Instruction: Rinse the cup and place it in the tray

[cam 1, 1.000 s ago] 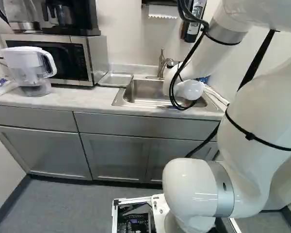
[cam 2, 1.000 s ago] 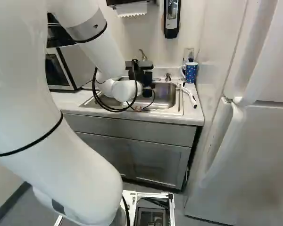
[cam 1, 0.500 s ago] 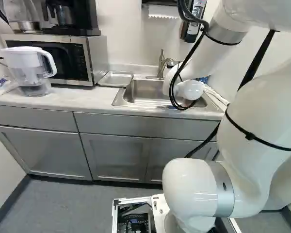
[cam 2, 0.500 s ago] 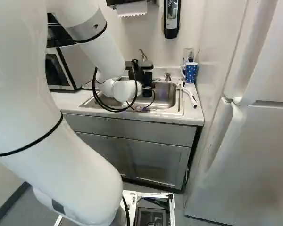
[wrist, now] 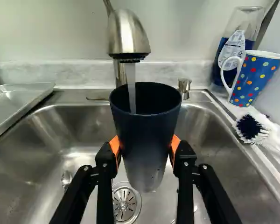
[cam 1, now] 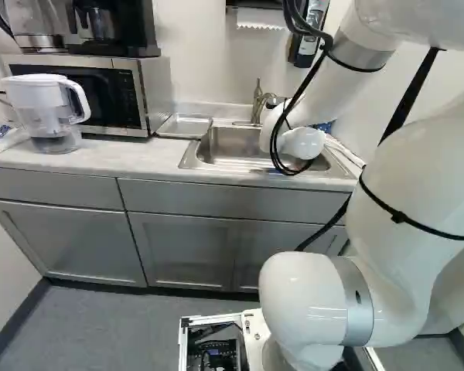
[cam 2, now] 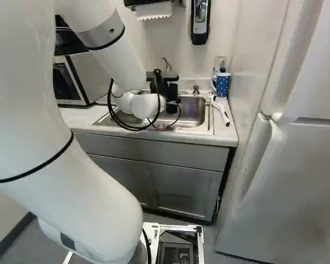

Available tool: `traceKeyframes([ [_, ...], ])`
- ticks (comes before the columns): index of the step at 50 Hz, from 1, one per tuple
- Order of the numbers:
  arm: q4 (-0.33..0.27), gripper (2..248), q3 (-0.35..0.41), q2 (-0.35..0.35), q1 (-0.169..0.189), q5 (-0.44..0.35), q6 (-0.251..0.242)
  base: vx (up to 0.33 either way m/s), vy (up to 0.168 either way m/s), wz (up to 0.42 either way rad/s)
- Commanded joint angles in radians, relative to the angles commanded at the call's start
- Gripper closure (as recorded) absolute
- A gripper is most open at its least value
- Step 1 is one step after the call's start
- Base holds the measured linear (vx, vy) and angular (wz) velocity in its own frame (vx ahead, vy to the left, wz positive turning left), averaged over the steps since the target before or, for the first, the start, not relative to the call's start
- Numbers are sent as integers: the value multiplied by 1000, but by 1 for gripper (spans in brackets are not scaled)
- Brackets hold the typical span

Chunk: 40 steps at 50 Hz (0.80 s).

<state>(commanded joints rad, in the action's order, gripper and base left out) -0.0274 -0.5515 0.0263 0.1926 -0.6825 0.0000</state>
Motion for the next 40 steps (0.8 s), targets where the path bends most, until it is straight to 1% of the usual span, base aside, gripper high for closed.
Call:
traceKeyframes([
  [40, 0, 128, 0, 0, 0, 0, 0, 0, 0, 0],
])
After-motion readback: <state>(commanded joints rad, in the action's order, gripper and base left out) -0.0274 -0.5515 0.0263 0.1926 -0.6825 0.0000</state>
